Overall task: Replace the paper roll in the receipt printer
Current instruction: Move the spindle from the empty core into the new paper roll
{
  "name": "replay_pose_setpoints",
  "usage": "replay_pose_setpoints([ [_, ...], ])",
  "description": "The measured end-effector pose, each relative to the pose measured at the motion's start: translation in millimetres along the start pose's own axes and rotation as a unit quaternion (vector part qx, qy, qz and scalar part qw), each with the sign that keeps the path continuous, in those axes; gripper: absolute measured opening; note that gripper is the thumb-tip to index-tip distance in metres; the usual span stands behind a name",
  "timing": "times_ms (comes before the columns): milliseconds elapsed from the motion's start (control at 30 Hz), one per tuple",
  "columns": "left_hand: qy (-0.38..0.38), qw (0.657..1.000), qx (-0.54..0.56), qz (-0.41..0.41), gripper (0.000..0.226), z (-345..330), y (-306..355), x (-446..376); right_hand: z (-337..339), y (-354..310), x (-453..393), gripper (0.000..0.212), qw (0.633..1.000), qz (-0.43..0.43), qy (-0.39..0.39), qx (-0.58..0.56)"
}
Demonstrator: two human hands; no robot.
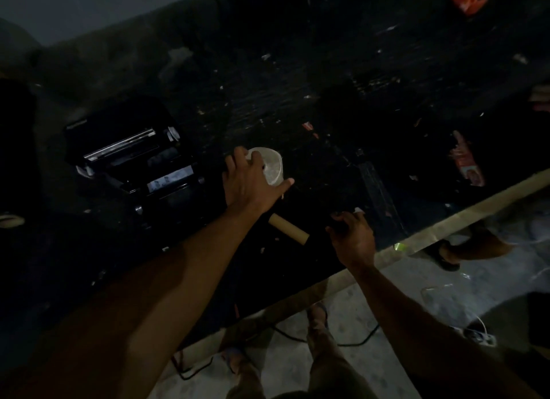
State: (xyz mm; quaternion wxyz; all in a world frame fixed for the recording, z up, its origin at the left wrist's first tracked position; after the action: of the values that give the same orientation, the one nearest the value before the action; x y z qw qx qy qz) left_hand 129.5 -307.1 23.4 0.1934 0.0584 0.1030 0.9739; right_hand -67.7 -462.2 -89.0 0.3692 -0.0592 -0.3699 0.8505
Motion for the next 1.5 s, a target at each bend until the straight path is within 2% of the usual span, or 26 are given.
replay_pose_setpoints([
  [67,-0.035,0.999,-0.014,0.001,0.077,-2,-3,-8,0,1,0,0.03,1.0,-0.001,-0.005,-0.006],
  [167,-0.056,0.998,0.022,-0.007,0.065,-6,-16,-11,-1,2,1,0.03,1.0,0.004,-0.004,-0.008],
  [333,-0.082,0.993,0.072,-0.044,0.06,-3,-30,-21,-2,2,1,0.03,1.0,0.01,0.004,-0.003],
  [467,-0.111,0.991,0.037,-0.063,0.061,6,-31,-35,-1,1,1,0.031,1.0,0.017,0.004,0.007],
  [567,-0.108,0.991,0.055,-0.049,0.058,11,-33,-41,2,-2,2,0.034,1.0,0.017,0.001,0.01],
  [633,-0.093,0.988,0.12,-0.008,0.047,14,-38,-44,5,-5,2,0.042,1.0,0.016,-0.009,0.01],
  [700,-0.08,0.971,0.22,0.05,0.033,19,-46,-43,12,-11,3,0.052,1.0,0.007,-0.005,-0.004],
  [767,-0.072,0.945,0.307,0.091,0.029,23,-53,-37,24,-26,6,0.056,0.999,0.001,0.035,-0.037],
  [833,-0.072,0.913,0.382,0.128,0.033,30,-57,-22,38,-54,7,0.047,0.992,0.04,0.092,-0.073],
  [900,-0.082,0.88,0.44,0.159,0.036,38,-58,-2,49,-90,8,0.035,0.982,0.109,0.11,-0.112],
  [1000,-0.083,0.84,0.506,0.18,0.036,48,-58,28,56,-146,12,0.029,0.972,0.188,0.067,-0.124],
  [1100,-0.07,0.816,0.538,0.198,0.026,52,-58,53,53,-182,20,0.032,0.974,0.204,-0.009,-0.095],
  [1167,-0.06,0.807,0.551,0.203,0.02,52,-60,65,51,-194,29,0.026,0.974,0.206,-0.033,-0.085],
  [1367,-0.038,0.777,0.588,0.222,0.028,55,-55,78,57,-177,43,0.008,0.962,0.255,0.003,-0.093],
  [1433,-0.024,0.764,0.604,0.228,0.03,59,-57,85,59,-152,42,0.01,0.971,0.215,0.02,-0.1],
  [1500,-0.007,0.747,0.619,0.243,0.029,64,-77,98,44,-132,42,0.026,0.984,0.163,-0.011,-0.066],
])
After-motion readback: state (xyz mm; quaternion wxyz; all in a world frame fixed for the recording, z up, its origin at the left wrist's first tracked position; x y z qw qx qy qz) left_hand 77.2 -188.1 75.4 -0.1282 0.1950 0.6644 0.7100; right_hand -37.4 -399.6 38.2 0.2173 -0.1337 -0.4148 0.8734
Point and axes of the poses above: each hand's wrist, its own x-axis away from the middle knuckle, its own z-axis out of the back of the hand, y = z × x, the point moved 2 cm from there along -x, towards the middle knuckle, and after that the axes turned 1 degree about x, right-handed, at the moved point
